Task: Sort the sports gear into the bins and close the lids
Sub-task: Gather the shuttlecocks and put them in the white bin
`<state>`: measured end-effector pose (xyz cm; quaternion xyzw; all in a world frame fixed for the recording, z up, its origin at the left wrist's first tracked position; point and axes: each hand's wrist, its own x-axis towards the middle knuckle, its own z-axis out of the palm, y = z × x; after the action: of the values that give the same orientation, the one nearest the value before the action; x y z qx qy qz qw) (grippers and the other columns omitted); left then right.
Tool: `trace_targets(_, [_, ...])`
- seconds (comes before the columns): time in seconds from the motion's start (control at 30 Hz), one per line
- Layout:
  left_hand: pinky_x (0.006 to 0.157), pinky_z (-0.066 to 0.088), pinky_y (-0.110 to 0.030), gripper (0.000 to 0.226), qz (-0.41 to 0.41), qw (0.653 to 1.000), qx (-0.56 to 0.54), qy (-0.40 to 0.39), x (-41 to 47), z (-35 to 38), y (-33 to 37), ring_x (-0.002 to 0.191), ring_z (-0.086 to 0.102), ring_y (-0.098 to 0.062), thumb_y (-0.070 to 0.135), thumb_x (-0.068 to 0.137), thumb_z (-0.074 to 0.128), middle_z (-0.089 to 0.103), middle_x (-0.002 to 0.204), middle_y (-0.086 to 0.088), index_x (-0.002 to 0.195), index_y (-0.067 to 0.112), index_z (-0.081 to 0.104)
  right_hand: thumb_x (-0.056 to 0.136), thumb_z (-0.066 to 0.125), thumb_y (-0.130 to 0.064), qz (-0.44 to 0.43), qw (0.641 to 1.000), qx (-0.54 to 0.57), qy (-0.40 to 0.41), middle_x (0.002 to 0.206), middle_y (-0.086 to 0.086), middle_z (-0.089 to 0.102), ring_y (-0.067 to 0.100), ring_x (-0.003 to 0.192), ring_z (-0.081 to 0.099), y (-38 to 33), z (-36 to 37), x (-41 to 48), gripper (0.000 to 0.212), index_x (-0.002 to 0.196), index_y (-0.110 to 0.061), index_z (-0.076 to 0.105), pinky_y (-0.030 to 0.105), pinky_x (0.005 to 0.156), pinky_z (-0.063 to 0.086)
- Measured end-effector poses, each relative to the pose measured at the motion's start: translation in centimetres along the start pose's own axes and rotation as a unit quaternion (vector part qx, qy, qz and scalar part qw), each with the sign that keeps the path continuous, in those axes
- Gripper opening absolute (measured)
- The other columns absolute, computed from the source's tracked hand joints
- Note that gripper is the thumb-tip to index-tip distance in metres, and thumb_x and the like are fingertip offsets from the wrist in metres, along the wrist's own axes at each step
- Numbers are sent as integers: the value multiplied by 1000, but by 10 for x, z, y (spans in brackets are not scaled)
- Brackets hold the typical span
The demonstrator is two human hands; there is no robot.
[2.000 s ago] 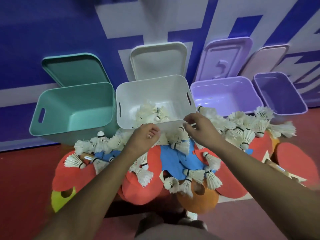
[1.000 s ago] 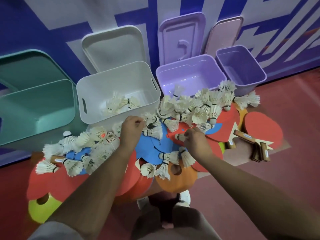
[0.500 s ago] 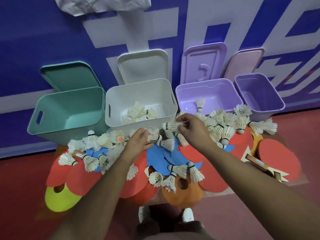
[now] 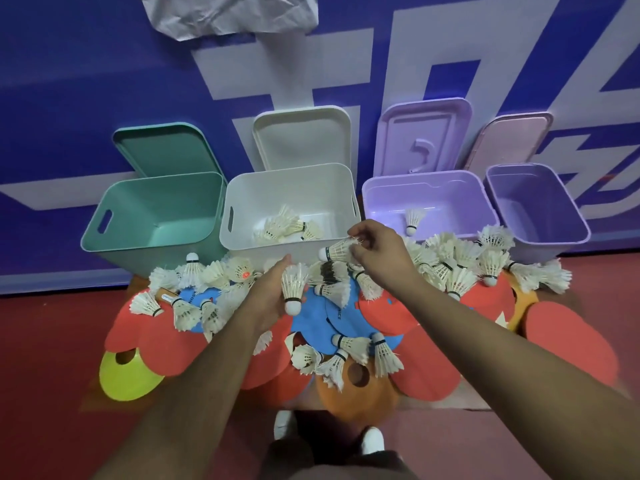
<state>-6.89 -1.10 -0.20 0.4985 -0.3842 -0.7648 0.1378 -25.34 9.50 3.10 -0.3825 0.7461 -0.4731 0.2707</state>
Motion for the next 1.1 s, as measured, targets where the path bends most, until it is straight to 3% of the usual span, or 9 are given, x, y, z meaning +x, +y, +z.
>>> trace_targets(0.1, [51,49,-26,61,-34,999,25,-21,-9,5,-3,57,61,-18,66,86,47,63,75,-9,93,8,64,83,60,-4,-1,1000,10,-16,78,-7,55,8,67,54,4,-1,1,23,102,-16,64,20,66,43])
trace_targets(0.23, [82,54,-44,52,47,983,160,-74,-15,-6,-12,87,70,-31,50,79,56,66,108,-12,119,18,49,83,61,0,-2,998,49,-40,87,0,58,10,69,54,1,2,6,25,101,-17,64,20,68,46])
trace_targets(0.37, [65,44,-28,47,115,907,400,-60,-13,-17,-1,74,60,-13,37,86,69,67,88,-2,124,32,42,84,58,5,0,992,80,-97,90,1,58,12,69,52,-5,4,13,29,103,-16,63,20,66,47])
trace_targets(0.47, [65,43,-20,73,132,884,442,-75,-6,-18,9,80,53,-5,32,75,82,54,102,1,129,38,33,85,60,1,-15,987,43,-154,90,-1,58,9,70,53,-6,12,16,29,105,-19,63,19,68,47])
trace_targets(0.6, [47,33,-7,72,155,838,512,-108,0,-13,18,52,46,2,13,82,74,34,77,9,133,29,27,85,62,-1,-69,985,-48,-152,78,-16,55,-2,64,52,-6,25,14,28,110,-15,63,13,65,45])
trace_targets(0.7, [60,39,-7,73,197,813,537,-106,13,-13,20,78,53,-4,15,83,72,46,101,4,135,31,23,84,64,-5,-94,977,-81,-173,83,-10,62,1,68,54,-6,34,15,30,111,-19,61,23,69,48])
trace_targets(0.87, [87,53,-37,60,194,847,480,-122,33,-21,12,95,65,-12,23,78,79,65,106,7,121,33,39,89,66,-20,-65,986,-41,-145,96,-13,65,-1,80,58,-2,47,10,31,119,-25,58,21,76,49])
trace_targets(1.0, [96,50,-35,58,169,907,372,-106,48,-36,2,109,64,-12,14,78,80,67,111,8,118,40,48,94,60,-32,2,999,48,-14,106,-9,65,8,91,62,12,35,8,17,110,-27,63,21,77,52])
trace_targets(1.1, [96,48,-25,60,158,921,343,-93,55,-44,-3,111,62,-8,6,79,77,65,118,5,121,38,47,91,61,-36,105,988,-111,-15,85,6,67,18,76,63,51,34,11,26,90,-11,66,25,66,46])
